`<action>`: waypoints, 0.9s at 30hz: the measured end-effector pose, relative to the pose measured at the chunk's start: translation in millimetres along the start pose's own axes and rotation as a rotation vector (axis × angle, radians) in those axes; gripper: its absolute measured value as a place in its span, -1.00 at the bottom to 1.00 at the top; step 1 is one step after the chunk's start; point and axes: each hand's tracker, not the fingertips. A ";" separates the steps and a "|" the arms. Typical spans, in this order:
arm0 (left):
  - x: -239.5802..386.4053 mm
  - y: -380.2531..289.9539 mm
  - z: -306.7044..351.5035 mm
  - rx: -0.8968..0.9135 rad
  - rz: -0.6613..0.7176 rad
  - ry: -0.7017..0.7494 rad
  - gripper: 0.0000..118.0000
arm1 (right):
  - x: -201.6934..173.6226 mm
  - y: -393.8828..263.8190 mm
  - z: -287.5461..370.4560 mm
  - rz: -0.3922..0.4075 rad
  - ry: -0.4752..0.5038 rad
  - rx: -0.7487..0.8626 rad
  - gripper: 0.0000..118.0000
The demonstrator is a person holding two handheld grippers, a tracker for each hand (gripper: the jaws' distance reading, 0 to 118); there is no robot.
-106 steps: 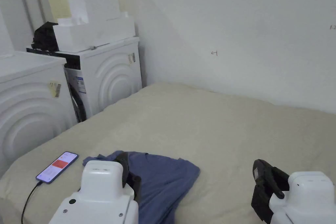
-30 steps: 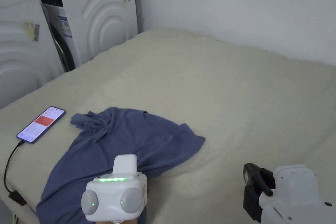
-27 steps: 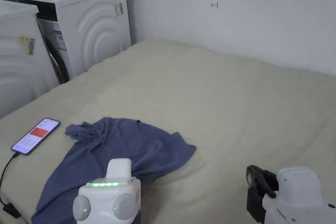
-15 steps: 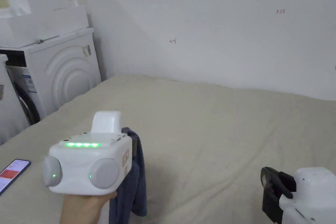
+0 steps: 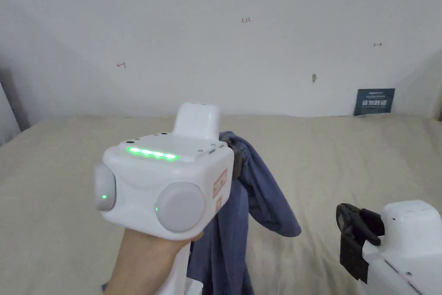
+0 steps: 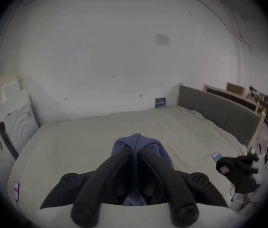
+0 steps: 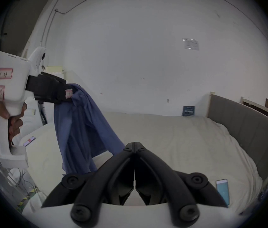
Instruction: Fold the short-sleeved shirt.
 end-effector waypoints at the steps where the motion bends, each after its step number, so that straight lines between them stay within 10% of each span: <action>1: 11.5 -3.8 -9.5 -0.009 -0.038 -0.009 -0.97 | 6.9 -1.4 2.8 0.001 -0.024 -0.006 -0.96; 20: 60.8 -196.0 -188.4 -0.492 0.144 -0.122 -0.85 | 53.5 -69.5 -33.2 -0.069 -0.111 -0.241 -0.96; 24: 47.8 -198.0 -178.7 -0.501 0.161 -0.126 0.77 | 49.5 -70.6 -39.9 -0.073 -0.098 -0.252 -0.96; 27: 34.2 -188.8 -162.0 -0.412 0.236 -0.145 0.94 | 40.9 -69.6 -41.8 -0.063 -0.084 -0.257 -0.96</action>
